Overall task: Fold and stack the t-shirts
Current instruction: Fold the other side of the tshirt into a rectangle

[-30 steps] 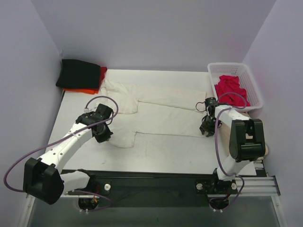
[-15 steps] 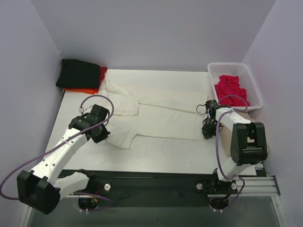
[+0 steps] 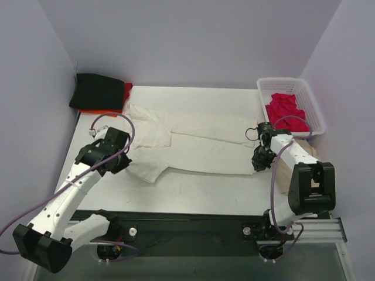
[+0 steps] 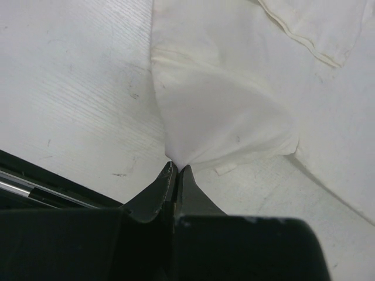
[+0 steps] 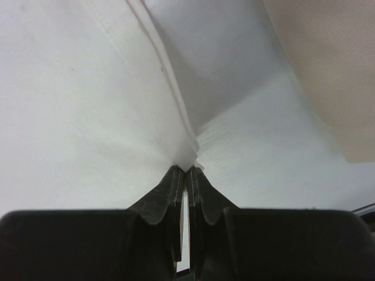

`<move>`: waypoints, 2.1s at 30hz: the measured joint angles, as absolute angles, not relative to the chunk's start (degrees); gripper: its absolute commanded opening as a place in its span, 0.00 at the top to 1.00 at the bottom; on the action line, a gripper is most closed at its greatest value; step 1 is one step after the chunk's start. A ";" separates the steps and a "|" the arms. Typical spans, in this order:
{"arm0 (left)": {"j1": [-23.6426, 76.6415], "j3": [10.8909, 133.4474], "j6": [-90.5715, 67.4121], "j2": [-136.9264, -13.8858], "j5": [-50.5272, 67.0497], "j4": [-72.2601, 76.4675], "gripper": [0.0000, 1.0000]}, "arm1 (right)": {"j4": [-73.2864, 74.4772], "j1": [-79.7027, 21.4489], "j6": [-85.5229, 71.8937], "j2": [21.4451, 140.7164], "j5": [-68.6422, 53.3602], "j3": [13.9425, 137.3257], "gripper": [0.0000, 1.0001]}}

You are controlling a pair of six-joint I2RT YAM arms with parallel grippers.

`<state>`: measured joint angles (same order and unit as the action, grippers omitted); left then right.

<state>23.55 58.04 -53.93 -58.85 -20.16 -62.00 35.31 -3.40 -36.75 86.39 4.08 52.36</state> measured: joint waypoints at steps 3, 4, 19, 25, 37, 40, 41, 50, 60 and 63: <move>23.55 59.96 -53.74 -60.07 -21.15 -62.22 1.00 | 35.92 -3.38 -37.12 86.41 4.08 53.93 1.00; 23.55 60.71 -53.54 -60.95 -21.54 -62.19 1.00 | 36.10 -3.31 -37.23 86.48 4.08 54.72 1.00; 16.80 72.10 -45.84 -77.78 -23.20 -56.73 1.00 | 37.08 0.08 -37.50 95.98 4.03 68.88 1.00; 13.67 77.60 -42.09 -85.43 -21.17 -52.16 1.00 | 37.17 1.19 -37.58 101.65 3.97 74.67 1.00; 11.11 86.96 -37.95 -100.18 -16.53 -45.15 1.00 | 37.76 1.17 -37.76 111.37 3.29 85.01 1.00; 10.85 89.52 -37.23 -102.52 -15.99 -44.69 1.00 | 38.00 1.15 -37.80 112.99 3.05 87.20 1.00; 10.74 90.56 -37.06 -103.35 -15.90 -44.66 1.00 | 38.17 1.15 -37.80 113.51 2.96 87.90 1.00; 9.87 96.88 -36.14 -109.84 -15.57 -44.34 1.00 | 39.42 0.54 -37.98 117.95 2.48 93.10 0.78; 8.60 104.29 -35.20 -119.07 -14.72 -43.99 0.93 | 41.67 0.05 -37.56 123.57 2.55 104.75 0.64; 8.34 105.95 -34.96 -121.40 -14.09 -43.11 0.72 | 42.26 -0.49 -37.08 123.57 3.05 106.56 0.64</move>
<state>8.34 105.95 -34.96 -121.40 -14.09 -43.11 42.26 -0.49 -37.08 123.57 3.05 106.56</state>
